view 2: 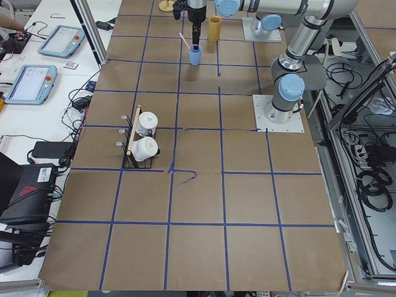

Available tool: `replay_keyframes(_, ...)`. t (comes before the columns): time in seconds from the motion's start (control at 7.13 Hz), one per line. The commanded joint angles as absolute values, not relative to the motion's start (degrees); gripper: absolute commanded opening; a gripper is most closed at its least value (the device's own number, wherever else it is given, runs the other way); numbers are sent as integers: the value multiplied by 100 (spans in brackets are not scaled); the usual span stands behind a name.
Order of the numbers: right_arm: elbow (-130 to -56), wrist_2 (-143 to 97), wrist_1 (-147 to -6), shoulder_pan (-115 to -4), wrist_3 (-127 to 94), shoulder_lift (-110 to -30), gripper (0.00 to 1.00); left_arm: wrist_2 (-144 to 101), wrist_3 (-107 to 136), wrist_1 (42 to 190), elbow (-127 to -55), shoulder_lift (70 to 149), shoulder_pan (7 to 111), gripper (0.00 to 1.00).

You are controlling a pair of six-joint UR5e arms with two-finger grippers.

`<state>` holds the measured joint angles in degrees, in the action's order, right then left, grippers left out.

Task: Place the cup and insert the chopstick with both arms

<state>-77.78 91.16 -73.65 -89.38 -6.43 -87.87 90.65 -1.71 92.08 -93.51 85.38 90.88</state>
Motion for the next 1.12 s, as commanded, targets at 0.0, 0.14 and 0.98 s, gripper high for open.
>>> replay_keyframes(0.0,-7918,9149,-7723,-8930,-659,-8780,100,9062,-176,9211,-9352,8534,9088,100)
replay_keyframes(0.14,-8093,9141,-7952,-8938,-720,-8789,100,9053,-176,9202,-9352,8534,9088,100)
replay_keyframes(0.98,-8139,9141,-8051,-8895,-738,-8824,100,9062,-185,9211,-9352,8534,9088,100)
